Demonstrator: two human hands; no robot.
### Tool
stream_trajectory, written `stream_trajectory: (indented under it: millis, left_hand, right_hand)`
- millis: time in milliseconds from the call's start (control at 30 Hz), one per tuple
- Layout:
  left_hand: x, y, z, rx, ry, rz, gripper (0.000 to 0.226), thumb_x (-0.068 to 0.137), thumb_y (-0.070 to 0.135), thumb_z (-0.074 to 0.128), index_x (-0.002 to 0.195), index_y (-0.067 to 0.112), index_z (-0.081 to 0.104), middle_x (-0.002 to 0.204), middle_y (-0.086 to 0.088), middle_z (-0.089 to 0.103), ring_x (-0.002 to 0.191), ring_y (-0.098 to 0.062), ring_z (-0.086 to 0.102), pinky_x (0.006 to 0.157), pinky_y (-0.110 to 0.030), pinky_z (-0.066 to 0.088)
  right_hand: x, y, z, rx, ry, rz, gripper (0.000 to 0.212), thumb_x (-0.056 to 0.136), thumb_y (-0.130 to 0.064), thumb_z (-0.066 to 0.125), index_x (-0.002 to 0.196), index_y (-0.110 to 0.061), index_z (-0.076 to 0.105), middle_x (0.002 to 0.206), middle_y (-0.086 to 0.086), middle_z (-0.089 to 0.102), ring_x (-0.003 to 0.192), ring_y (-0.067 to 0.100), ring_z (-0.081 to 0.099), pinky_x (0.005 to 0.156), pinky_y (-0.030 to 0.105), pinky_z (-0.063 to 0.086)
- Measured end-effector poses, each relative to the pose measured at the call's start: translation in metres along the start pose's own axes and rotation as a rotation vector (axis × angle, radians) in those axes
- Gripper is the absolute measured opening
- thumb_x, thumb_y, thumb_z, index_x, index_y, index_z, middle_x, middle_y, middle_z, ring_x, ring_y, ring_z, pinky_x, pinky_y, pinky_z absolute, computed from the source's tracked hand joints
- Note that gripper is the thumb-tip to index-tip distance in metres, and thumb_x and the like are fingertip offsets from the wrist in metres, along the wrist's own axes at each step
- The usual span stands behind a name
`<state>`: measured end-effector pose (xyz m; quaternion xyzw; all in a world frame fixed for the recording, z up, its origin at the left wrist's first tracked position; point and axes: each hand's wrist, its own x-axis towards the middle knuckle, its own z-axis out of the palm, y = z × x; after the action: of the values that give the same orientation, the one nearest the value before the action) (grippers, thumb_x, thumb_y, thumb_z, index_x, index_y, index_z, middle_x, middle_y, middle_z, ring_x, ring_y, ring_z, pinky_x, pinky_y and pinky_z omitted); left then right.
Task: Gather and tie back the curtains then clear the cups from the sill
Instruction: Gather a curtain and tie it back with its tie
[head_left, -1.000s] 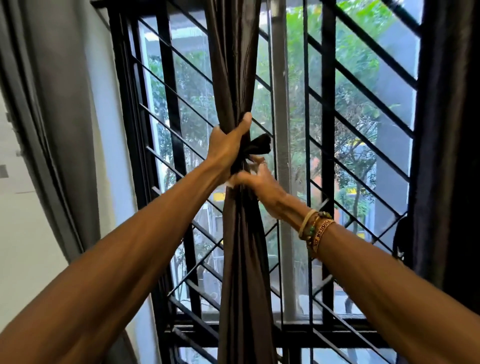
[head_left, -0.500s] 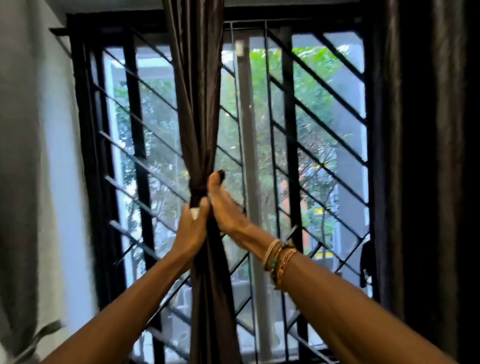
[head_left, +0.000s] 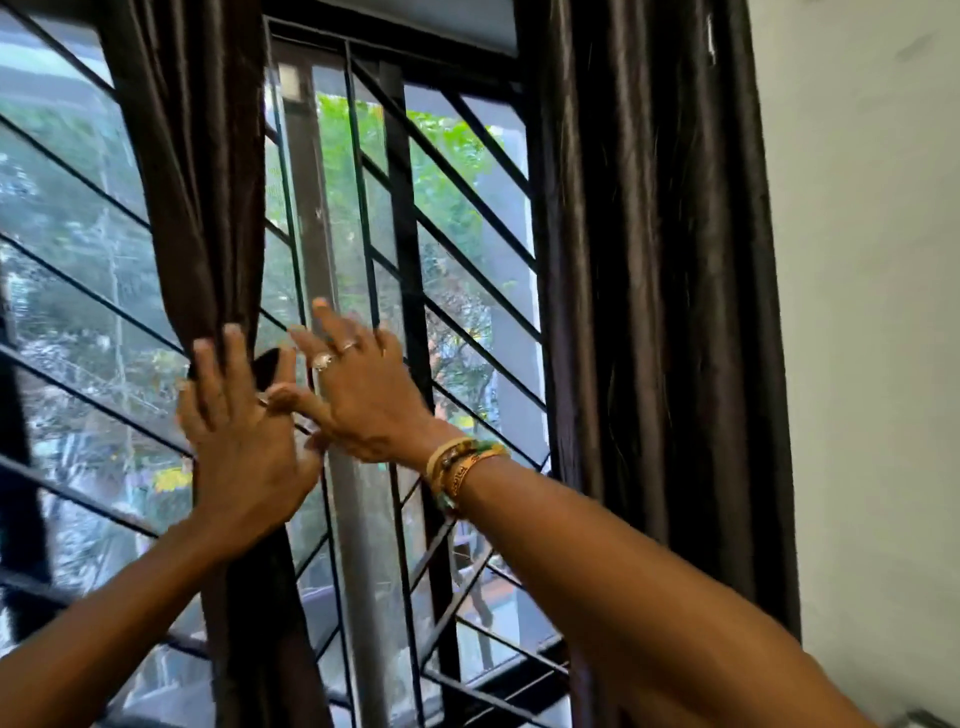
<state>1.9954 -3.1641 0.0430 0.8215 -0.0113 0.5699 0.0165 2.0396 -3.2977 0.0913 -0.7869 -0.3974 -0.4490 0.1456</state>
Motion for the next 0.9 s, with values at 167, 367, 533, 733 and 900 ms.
stream_trajectory:
  millis: [167, 367, 533, 733, 900]
  left_hand:
    - [0.011, 0.03, 0.018, 0.025, -0.026, 0.197, 0.085, 0.08, 0.048, 0.054, 0.155, 0.016, 0.027, 0.164, -0.016, 0.003, 0.15, -0.038, -0.004, 0.115, -0.06, 0.004]
    - [0.032, 0.088, 0.042, -0.024, -0.089, 0.344, 0.071, 0.084, 0.046, 0.054, 0.146, 0.013, 0.042, 0.163, -0.013, 0.016, 0.15, -0.038, 0.01, 0.113, -0.058, 0.015]
    - [0.052, 0.144, 0.061, -0.026, -0.1, 0.41, 0.066, 0.089, 0.047, 0.052, 0.145, 0.011, 0.043, 0.161, -0.014, 0.025, 0.148, -0.038, 0.019, 0.113, -0.058, 0.02]
    - [0.07, 0.212, 0.089, -0.214, -0.125, 0.259, 0.071, 0.09, 0.06, 0.039, 0.143, 0.013, 0.044, 0.153, -0.012, 0.039, 0.142, -0.034, 0.036, 0.109, -0.053, 0.033]
    - [0.079, 0.253, 0.104, -0.482, -0.157, 0.029, 0.084, 0.089, 0.065, 0.054, 0.148, 0.008, 0.034, 0.15, -0.014, 0.04, 0.138, -0.03, 0.039, 0.113, -0.044, 0.032]
  right_hand:
    - [-0.024, 0.048, -0.017, -0.258, 0.099, -0.041, 0.073, 0.092, -0.068, 0.034, 0.148, -0.023, 0.044, 0.164, 0.008, 0.021, 0.149, 0.033, 0.021, 0.118, 0.059, 0.015]
    - [-0.058, 0.116, -0.058, -0.437, 0.061, -0.019, 0.075, 0.093, -0.068, 0.025, 0.146, -0.02, 0.049, 0.161, 0.011, 0.028, 0.146, 0.036, 0.029, 0.116, 0.059, 0.021]
    - [-0.086, 0.169, -0.101, -0.55, -0.012, 0.056, 0.078, 0.094, -0.07, 0.019, 0.149, -0.02, 0.044, 0.164, 0.011, 0.021, 0.149, 0.036, 0.022, 0.118, 0.058, 0.016]
    - [-0.116, 0.235, -0.146, -0.581, -0.017, 0.137, 0.078, 0.093, -0.07, 0.022, 0.148, -0.021, 0.045, 0.164, 0.011, 0.021, 0.149, 0.035, 0.022, 0.118, 0.056, 0.017]
    - [-0.144, 0.288, -0.165, -0.536, -0.07, 0.236, 0.078, 0.094, -0.071, 0.018, 0.151, -0.022, 0.036, 0.166, 0.01, 0.01, 0.15, 0.032, 0.016, 0.119, 0.054, 0.016]
